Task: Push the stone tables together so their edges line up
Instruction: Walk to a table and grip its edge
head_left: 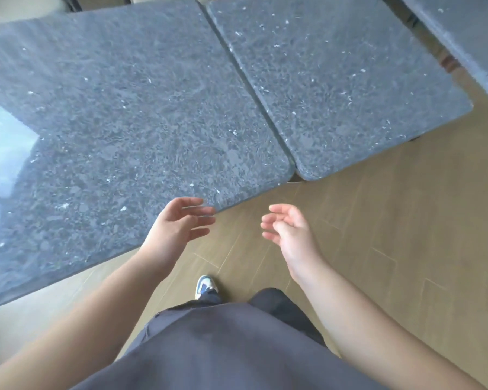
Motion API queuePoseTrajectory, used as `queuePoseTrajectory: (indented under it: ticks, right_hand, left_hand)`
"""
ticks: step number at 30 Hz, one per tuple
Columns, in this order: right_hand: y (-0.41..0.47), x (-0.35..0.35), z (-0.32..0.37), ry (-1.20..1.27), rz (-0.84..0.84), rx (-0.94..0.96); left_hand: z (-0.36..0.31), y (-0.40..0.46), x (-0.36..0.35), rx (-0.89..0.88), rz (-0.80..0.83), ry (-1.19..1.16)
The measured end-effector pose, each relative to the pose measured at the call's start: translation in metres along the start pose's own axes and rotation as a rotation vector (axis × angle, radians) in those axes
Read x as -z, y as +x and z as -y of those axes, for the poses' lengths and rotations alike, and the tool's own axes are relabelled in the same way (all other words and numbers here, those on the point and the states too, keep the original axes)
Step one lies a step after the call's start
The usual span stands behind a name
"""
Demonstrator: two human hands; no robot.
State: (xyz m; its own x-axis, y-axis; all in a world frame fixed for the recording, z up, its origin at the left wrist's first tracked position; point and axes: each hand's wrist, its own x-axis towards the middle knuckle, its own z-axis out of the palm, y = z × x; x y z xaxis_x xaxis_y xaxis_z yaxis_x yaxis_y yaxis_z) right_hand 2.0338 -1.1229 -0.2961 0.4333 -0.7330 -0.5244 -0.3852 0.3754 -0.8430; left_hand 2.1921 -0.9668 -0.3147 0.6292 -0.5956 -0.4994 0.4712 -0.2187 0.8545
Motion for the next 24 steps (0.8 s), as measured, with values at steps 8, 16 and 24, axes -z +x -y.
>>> queuePoseTrajectory:
  ticks: [8, 16, 24]
  right_hand:
    - [0.128, 0.006, -0.042, 0.139, 0.071, -0.504]
    - [0.232, 0.016, -0.046, 0.24, 0.243, -0.718]
    - [0.262, -0.012, -0.06, 0.709, 0.178, -0.799]
  left_hand:
    - [0.062, 0.081, -0.035, 0.487, -0.177, -0.455]
    - [0.086, 0.129, -0.093, 0.66, -0.451, -0.911]
    - [0.107, 0.174, -0.116, 0.409, -0.741, -1.243]
